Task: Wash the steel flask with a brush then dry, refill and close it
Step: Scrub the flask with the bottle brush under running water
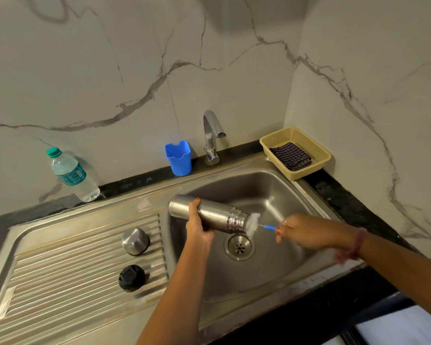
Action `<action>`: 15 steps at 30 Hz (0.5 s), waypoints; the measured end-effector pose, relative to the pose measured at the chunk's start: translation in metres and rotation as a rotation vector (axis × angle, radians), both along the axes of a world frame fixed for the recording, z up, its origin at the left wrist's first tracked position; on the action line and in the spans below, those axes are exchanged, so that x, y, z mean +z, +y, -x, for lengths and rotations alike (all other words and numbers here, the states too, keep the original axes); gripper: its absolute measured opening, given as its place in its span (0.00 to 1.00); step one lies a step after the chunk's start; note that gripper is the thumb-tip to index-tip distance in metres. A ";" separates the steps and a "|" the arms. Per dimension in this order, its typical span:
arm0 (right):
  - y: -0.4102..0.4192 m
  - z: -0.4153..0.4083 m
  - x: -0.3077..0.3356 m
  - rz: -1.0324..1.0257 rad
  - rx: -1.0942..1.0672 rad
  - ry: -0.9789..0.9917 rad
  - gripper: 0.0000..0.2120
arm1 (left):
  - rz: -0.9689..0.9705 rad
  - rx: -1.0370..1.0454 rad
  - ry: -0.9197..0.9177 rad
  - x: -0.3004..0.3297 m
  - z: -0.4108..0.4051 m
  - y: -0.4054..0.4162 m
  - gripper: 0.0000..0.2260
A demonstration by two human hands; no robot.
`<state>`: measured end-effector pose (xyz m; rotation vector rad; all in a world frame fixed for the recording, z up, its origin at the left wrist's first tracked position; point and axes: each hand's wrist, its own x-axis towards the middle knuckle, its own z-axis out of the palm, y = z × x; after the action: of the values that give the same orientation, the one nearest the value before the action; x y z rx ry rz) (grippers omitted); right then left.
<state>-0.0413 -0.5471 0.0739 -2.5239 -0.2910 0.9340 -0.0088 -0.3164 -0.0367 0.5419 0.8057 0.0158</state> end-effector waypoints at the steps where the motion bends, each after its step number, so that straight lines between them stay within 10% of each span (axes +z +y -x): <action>1: -0.003 0.003 -0.001 0.091 0.079 -0.134 0.15 | -0.004 0.016 0.005 0.001 0.000 0.001 0.28; 6: 0.025 0.014 -0.039 0.340 0.222 -0.587 0.13 | 0.014 0.021 0.011 0.000 0.001 -0.007 0.28; 15: 0.009 0.008 -0.041 0.322 0.178 -0.646 0.14 | 0.085 -0.069 0.025 -0.004 0.001 0.001 0.23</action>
<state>-0.0493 -0.5381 0.0324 -3.0865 -0.6053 0.1948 -0.0093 -0.3156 -0.0411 0.4902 0.8076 -0.0884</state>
